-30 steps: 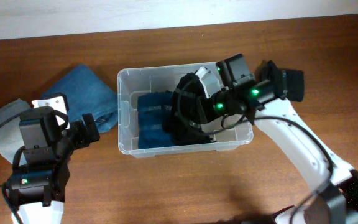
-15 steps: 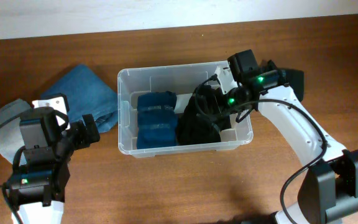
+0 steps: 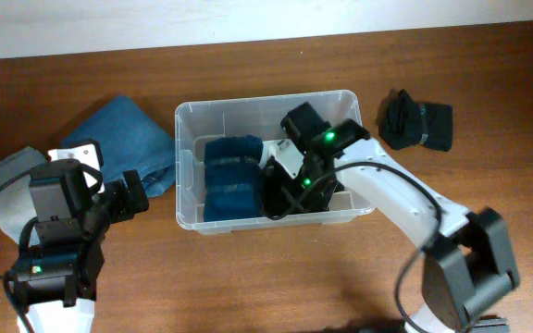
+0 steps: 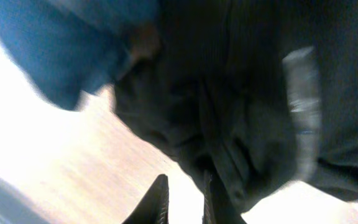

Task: Pack container
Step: 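Place the black bundle beside the teal one and release, then grasp the second black taped bundle with the right gripper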

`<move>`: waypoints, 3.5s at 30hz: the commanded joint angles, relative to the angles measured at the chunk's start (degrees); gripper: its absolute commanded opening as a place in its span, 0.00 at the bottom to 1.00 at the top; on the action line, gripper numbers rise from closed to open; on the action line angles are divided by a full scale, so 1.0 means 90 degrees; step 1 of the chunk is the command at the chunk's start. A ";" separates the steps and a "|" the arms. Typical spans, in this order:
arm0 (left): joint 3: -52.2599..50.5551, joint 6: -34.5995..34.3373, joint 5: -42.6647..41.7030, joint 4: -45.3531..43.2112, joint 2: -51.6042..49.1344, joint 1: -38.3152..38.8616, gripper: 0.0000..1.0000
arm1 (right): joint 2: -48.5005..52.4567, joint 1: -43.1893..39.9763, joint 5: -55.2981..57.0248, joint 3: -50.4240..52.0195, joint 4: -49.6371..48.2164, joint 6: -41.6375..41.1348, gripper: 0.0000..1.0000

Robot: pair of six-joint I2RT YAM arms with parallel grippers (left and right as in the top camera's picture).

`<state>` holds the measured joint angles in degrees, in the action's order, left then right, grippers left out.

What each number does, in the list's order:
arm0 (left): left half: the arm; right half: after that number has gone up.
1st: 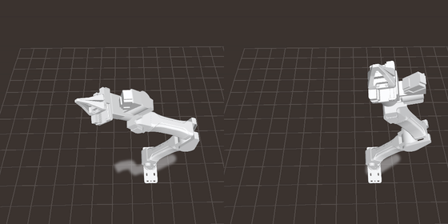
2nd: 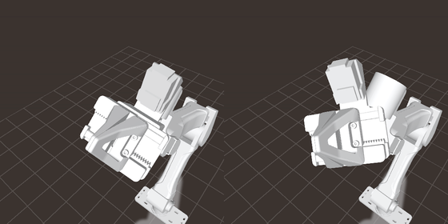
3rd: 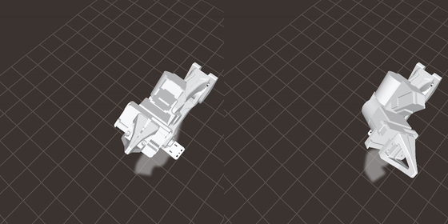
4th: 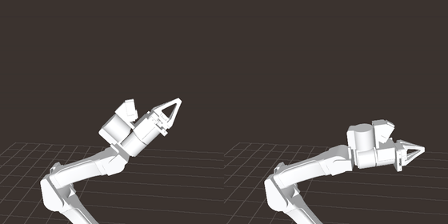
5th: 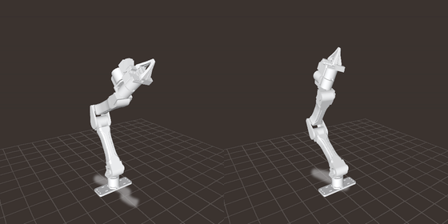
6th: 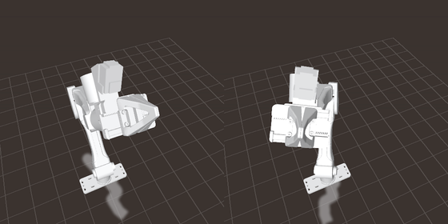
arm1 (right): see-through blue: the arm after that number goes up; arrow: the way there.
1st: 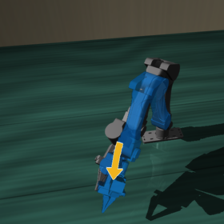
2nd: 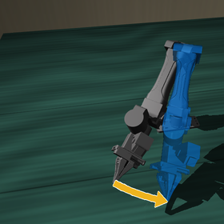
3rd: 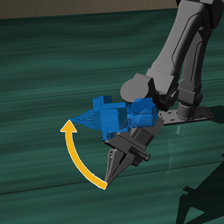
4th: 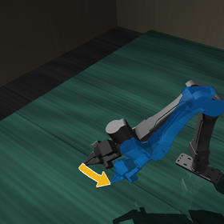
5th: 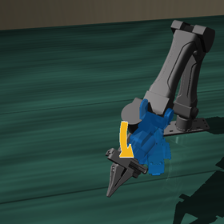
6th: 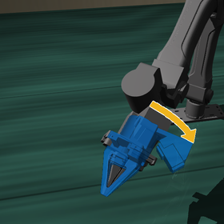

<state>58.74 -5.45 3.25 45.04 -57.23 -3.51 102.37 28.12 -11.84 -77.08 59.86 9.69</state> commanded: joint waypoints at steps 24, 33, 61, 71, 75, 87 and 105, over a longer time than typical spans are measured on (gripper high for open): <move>0.0146 -0.0010 0.0022 0.0100 -0.0005 -0.0002 0.99 | -0.0187 -0.5280 -0.0622 -0.2574 0.0376 -0.3691 0.98; 0.0146 -0.0012 0.0019 0.0100 -0.0005 -0.0002 0.99 | 0.1583 -0.6198 -0.2412 -0.1202 -0.0338 -0.3429 0.99; 0.0146 -0.0010 0.0024 0.0102 -0.0005 -0.0005 0.99 | -0.0367 -0.5855 -0.2606 0.0457 -0.3582 -0.2985 0.04; 0.0146 -0.0010 0.0024 0.0102 -0.0005 -0.0002 0.99 | -0.1960 -0.5098 -0.1404 0.0228 -0.2567 -0.1066 0.30; 0.0146 -0.0010 0.0022 0.0102 -0.0005 -0.0002 0.99 | -0.1205 -0.4379 0.0573 0.0228 -0.1826 0.2399 0.90; 0.0146 -0.0010 0.0024 0.0100 -0.0005 -0.0005 0.99 | 0.0068 -0.4461 0.1962 0.0228 -0.2817 0.2764 0.99; 0.0146 -0.0010 0.0022 0.0100 -0.0005 -0.0005 0.99 | 0.1766 -0.4461 0.2555 0.0228 -0.4233 0.3558 0.99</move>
<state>58.74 -5.45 3.22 46.06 -57.23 -3.51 115.18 -11.86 9.67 -75.31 22.48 39.48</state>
